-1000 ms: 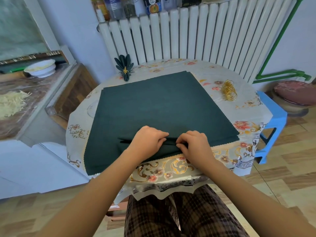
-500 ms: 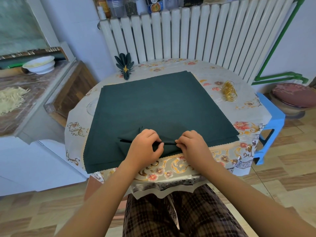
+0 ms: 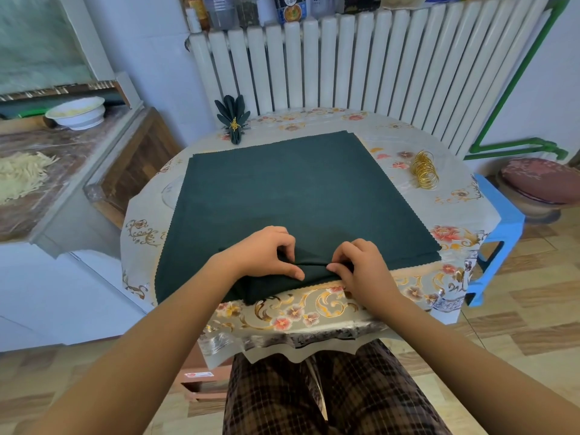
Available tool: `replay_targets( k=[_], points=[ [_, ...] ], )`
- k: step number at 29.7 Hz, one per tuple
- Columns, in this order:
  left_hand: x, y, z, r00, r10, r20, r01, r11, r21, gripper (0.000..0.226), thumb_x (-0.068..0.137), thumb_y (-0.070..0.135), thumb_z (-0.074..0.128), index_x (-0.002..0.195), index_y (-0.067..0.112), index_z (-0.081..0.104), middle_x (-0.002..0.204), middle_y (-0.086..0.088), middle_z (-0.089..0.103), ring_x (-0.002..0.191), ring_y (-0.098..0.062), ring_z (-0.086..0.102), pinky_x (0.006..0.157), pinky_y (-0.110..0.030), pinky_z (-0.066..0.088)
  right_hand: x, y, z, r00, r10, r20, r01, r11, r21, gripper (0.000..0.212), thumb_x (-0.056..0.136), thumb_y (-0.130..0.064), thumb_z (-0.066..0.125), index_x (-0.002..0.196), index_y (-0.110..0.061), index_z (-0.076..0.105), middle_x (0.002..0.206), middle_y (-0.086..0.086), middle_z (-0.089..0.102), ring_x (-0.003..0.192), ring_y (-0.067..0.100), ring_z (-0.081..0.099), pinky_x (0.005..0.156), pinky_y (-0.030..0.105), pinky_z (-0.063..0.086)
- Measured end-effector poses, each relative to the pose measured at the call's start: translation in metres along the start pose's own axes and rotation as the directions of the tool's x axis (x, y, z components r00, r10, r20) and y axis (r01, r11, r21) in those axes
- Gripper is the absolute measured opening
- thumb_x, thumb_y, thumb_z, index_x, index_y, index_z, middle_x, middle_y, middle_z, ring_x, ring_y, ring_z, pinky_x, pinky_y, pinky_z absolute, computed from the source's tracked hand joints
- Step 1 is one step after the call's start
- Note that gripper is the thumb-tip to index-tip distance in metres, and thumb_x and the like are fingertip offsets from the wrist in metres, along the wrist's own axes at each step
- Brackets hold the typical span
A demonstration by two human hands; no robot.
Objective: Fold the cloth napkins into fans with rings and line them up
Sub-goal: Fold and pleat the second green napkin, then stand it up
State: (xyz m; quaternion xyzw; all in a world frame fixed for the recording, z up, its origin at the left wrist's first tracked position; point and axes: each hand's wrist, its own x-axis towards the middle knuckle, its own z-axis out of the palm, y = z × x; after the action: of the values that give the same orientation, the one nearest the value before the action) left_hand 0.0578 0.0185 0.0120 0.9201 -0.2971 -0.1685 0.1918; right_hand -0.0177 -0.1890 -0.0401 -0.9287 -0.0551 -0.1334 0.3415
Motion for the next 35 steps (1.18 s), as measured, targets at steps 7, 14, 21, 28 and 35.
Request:
replay_targets(
  k=[7, 14, 21, 28, 35],
  points=[
    [-0.013, -0.020, 0.022, 0.975, 0.060, -0.215, -0.076, 0.995, -0.067, 0.026, 0.072, 0.040, 0.078, 0.066, 0.030, 0.054, 0.085, 0.016, 0.051, 0.088, -0.002, 0.045, 0.077, -0.016, 0.037, -0.005, -0.004, -0.005, 0.987, 0.162, -0.023, -0.157, 0.978, 0.134, 0.014, 0.080, -0.019, 0.074, 0.071, -0.019, 0.062, 0.075, -0.012, 0.054, 0.082, 0.008, 0.047, 0.070, 0.008, 0.034],
    [-0.008, -0.015, 0.019, 0.978, 0.022, -0.209, -0.038, 0.997, -0.073, 0.032, 0.072, 0.034, 0.080, 0.061, 0.031, 0.050, 0.075, 0.015, 0.051, 0.081, -0.001, 0.046, 0.070, -0.011, 0.034, 0.004, -0.006, -0.006, 0.999, 0.011, 0.030, -0.012, 1.000, 0.009, 0.014, 0.081, -0.006, 0.070, 0.069, -0.007, 0.063, 0.070, -0.007, 0.053, 0.078, 0.013, 0.043, 0.067, 0.017, 0.032],
    [0.011, 0.003, -0.005, 0.991, -0.127, 0.038, 0.125, 0.990, 0.059, 0.021, 0.073, 0.033, 0.081, 0.070, 0.026, 0.062, 0.071, 0.011, 0.060, 0.069, -0.007, 0.054, 0.062, -0.022, 0.044, 0.020, -0.011, -0.019, 0.965, -0.067, 0.253, 0.067, 0.998, 0.008, 0.012, 0.082, -0.029, 0.072, 0.079, -0.018, 0.067, 0.074, -0.011, 0.053, 0.079, 0.003, 0.043, 0.066, 0.012, 0.031],
    [0.022, 0.015, -0.015, 0.992, -0.089, 0.090, 0.056, 0.946, 0.319, 0.022, 0.071, 0.042, 0.080, 0.078, 0.025, 0.067, 0.111, 0.006, 0.047, 0.107, -0.012, 0.039, 0.091, -0.031, 0.038, 0.059, -0.034, -0.021, 0.849, 0.116, 0.516, 0.003, 0.975, -0.223, 0.019, 0.079, -0.030, 0.074, 0.073, -0.013, 0.067, 0.081, 0.003, 0.064, 0.069, 0.013, 0.053, 0.050, 0.016, 0.034],
    [0.034, 0.018, -0.020, 0.944, -0.252, 0.212, 0.196, 0.947, 0.254, 0.058, 0.068, 0.037, 0.083, 0.108, 0.026, 0.043, 0.118, 0.001, 0.053, 0.103, -0.024, 0.051, 0.087, -0.040, 0.046, 0.067, -0.042, -0.019, 0.772, 0.182, 0.609, 0.041, 0.942, -0.333, 0.036, 0.081, -0.033, 0.071, 0.103, -0.015, 0.049, 0.104, 0.003, 0.058, 0.094, 0.022, 0.054, 0.076, 0.032, 0.046]
  ],
)
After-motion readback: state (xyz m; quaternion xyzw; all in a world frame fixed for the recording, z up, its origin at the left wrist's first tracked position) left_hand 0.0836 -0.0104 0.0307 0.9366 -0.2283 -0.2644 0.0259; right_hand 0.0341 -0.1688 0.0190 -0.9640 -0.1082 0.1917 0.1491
